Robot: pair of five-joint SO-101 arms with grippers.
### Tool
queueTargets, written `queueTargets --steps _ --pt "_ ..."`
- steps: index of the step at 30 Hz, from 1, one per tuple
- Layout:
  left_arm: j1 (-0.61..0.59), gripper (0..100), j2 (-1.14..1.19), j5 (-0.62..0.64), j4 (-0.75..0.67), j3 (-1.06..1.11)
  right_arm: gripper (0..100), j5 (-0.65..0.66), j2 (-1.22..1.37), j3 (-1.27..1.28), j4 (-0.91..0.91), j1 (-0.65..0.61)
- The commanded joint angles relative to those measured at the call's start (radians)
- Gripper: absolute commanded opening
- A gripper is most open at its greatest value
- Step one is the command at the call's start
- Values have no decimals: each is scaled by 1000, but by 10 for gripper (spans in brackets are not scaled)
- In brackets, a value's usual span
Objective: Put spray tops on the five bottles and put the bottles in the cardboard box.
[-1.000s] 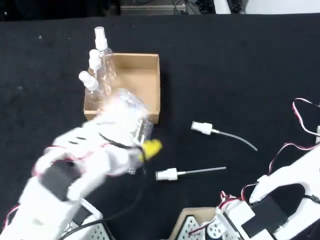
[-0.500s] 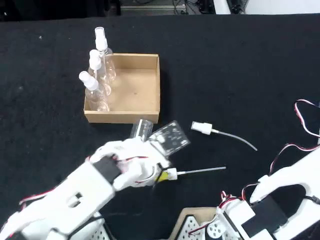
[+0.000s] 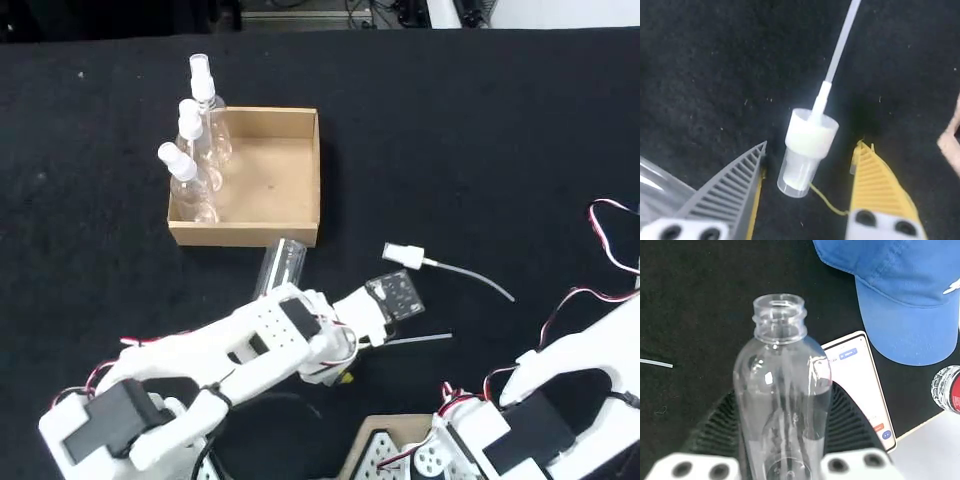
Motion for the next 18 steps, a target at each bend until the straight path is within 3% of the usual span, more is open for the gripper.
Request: queueTargets --steps 1,4,7,10,18 --pt "27 149 9 -3 -28 -59 11 2 -58 -5 -29 2" --pt "54 18 9 -5 -25 -58 11 2 -58 -5 -29 0" --pt "94 73 9 -8 68 -79 11 2 -58 -5 -29 0" --pt "82 34 -28 -83 218 -148 11 2 -58 -5 -29 2" --pt "-209 30 -331 -330 697 -518 11 -8 -59 -5 -28 -14"
